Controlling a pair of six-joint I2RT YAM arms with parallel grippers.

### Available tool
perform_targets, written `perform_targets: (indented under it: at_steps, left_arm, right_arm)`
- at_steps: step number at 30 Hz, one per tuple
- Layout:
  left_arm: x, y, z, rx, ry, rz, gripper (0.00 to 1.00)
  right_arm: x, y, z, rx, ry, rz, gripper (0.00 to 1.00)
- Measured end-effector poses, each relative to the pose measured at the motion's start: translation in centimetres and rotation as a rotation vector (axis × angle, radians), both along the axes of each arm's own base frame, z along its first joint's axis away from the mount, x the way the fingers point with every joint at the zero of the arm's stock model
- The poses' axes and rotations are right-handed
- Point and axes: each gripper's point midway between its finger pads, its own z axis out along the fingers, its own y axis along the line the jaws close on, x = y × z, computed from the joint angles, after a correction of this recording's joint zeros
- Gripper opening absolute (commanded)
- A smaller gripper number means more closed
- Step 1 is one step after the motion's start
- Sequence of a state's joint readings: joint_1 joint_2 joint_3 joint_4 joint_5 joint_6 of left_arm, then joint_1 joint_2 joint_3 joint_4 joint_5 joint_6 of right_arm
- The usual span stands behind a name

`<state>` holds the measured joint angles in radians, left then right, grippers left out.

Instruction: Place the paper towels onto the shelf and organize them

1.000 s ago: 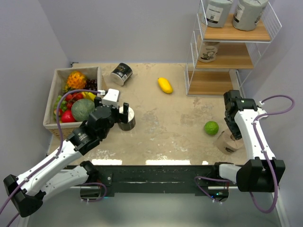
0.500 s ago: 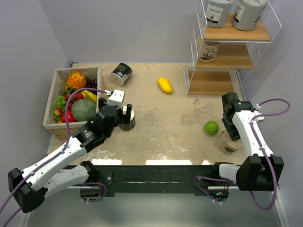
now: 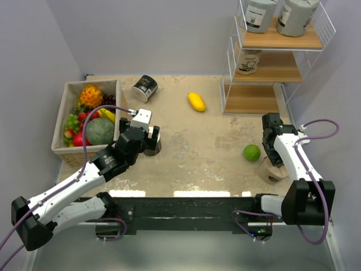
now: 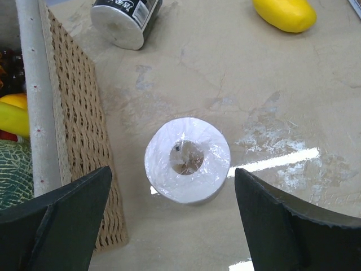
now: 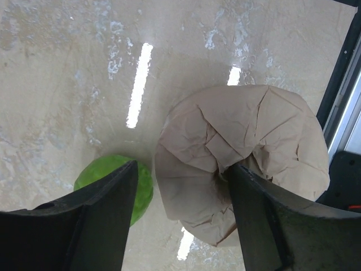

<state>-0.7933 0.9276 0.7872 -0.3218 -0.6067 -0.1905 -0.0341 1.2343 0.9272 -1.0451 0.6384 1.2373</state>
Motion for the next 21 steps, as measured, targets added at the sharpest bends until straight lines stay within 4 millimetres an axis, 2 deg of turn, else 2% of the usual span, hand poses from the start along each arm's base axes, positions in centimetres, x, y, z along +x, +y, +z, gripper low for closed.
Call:
perform_targets:
  at_steps: [2,4,7,10,16,21]
  left_arm:
    - [0.0,0.0,0.0,-0.001,-0.001,0.001,0.96]
    - [-0.1,0.1,0.2,-0.005,-0.005,0.001,0.96]
    - [-0.2,0.2,0.6,-0.014,-0.015,0.001,0.96]
    - [-0.2,0.3,0.8,-0.021,-0.021,0.001,0.96]
    - [-0.5,0.4,1.5,-0.043,-0.039,-0.006,0.96]
    - [-0.6,0.3,1.7,-0.050,-0.041,-0.011,0.95]
  right_arm:
    - [-0.2,0.0,-0.6,0.000,0.023,-0.001,0.53]
    - [-0.4,-0.1,-1.2,-0.008,0.048,-0.003,0.50]
    - [-0.4,-0.4,-1.2,-0.021,0.049,-0.008,0.45]
    - [-0.4,-0.5,-1.2,-0.027,0.046,-0.012,0.37]
    - [-0.5,-0.7,-0.8,-0.043,0.033,-0.023,0.31]
    - [-1.1,-1.0,0.8,-0.062,-0.004,-0.018,0.30]
